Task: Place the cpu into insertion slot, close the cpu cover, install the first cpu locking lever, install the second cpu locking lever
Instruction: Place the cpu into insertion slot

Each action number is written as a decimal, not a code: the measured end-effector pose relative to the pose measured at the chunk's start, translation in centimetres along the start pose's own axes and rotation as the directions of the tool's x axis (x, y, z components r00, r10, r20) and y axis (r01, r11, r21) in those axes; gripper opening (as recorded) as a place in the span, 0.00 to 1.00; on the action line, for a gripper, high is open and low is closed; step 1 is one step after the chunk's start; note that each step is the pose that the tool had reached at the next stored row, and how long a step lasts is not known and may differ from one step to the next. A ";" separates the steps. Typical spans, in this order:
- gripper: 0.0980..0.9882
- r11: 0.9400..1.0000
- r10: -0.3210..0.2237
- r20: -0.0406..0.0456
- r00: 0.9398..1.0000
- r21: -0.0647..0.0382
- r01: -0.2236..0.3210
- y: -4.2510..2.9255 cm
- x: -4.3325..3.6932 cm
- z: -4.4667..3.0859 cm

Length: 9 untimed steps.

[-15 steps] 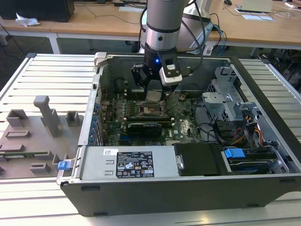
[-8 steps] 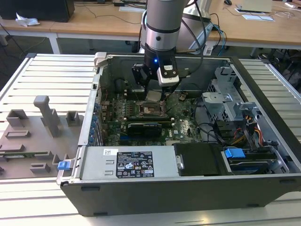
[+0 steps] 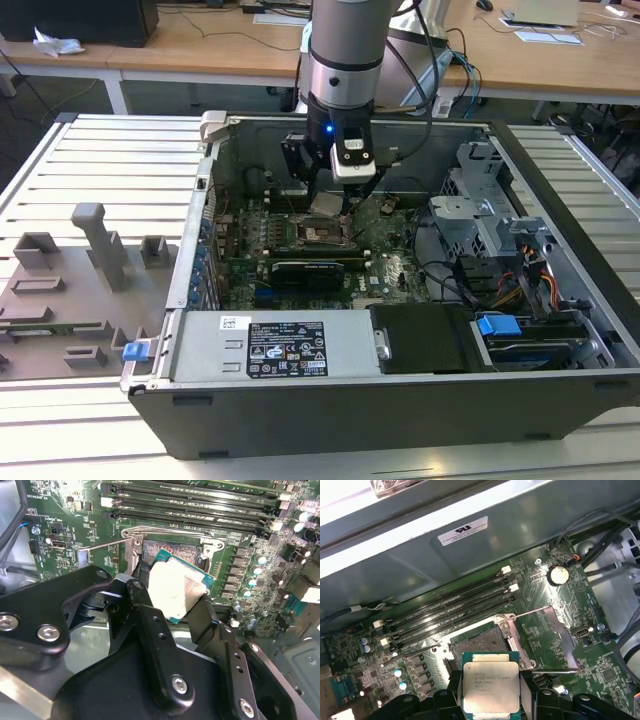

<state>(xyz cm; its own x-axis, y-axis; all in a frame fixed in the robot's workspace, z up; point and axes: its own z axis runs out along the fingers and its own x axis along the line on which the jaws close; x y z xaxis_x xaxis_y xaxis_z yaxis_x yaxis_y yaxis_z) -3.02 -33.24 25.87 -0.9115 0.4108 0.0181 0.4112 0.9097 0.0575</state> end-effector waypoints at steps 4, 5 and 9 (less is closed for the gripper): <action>0.50 0.999 0.033 0.002 0.999 0.000 -0.033 0.00 0.00 0.01; 0.50 0.999 0.044 0.003 0.999 -0.001 -0.044 0.00 0.00 0.02; 0.50 0.997 0.077 0.005 0.997 -0.001 -0.077 0.00 0.00 0.03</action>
<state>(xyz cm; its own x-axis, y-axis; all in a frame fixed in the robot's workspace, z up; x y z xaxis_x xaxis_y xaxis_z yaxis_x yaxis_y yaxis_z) -3.02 -33.24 25.84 -0.8771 0.4799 0.0179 0.4801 0.8753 0.0572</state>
